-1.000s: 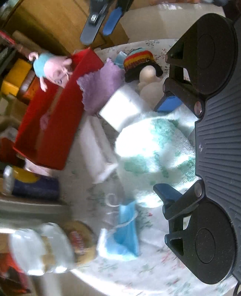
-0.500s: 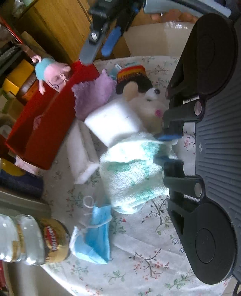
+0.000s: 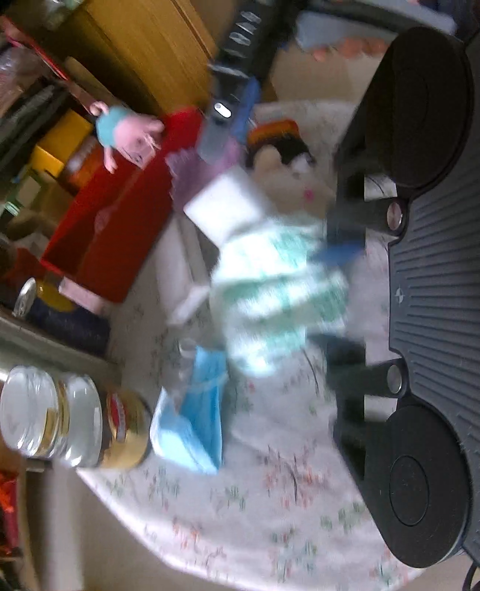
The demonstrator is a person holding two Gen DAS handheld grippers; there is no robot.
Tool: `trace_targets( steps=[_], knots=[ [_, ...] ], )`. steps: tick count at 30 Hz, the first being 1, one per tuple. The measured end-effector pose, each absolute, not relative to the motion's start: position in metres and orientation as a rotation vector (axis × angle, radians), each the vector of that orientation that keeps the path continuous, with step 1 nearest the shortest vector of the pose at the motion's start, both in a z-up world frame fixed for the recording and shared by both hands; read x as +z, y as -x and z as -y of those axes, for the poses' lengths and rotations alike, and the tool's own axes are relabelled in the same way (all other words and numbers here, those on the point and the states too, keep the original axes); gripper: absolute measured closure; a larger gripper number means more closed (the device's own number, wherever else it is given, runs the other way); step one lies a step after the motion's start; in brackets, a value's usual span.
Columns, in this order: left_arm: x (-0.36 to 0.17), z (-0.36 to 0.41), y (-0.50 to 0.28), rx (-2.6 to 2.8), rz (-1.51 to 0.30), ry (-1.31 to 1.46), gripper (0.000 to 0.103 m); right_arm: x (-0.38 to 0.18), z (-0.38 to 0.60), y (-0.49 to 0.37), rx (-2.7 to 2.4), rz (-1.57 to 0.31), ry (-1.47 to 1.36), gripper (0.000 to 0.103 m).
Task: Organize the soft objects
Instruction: 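Lift the towel with the left gripper while the right gripper grasps a white foam block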
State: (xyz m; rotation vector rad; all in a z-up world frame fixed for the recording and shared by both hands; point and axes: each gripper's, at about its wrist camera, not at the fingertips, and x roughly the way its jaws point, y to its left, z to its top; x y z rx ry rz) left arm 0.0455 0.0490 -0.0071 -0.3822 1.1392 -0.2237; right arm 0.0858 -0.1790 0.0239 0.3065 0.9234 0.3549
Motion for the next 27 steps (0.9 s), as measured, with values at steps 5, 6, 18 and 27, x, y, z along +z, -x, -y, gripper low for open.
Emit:
trace_targets(
  steps=[5,6,18,27],
  knots=[
    [-0.013,-0.034,-0.061,-0.157,-1.162,0.391,0.024,0.011,0.172,-0.097,0.371,-0.987,-0.387,0.042],
    [-0.013,-0.036,-0.061,-0.157,-1.166,0.42,0.024,0.008,0.168,-0.1,0.388,-1.008,-0.407,0.042],
    [-0.013,-0.046,-0.057,-0.173,-1.137,0.446,0.024,-0.012,0.166,-0.122,0.465,-1.074,-0.638,0.103],
    [-0.018,-0.017,-0.072,-0.301,-1.157,0.577,0.024,0.012,0.218,-0.098,0.497,-0.99,-0.818,0.103]
  ],
)
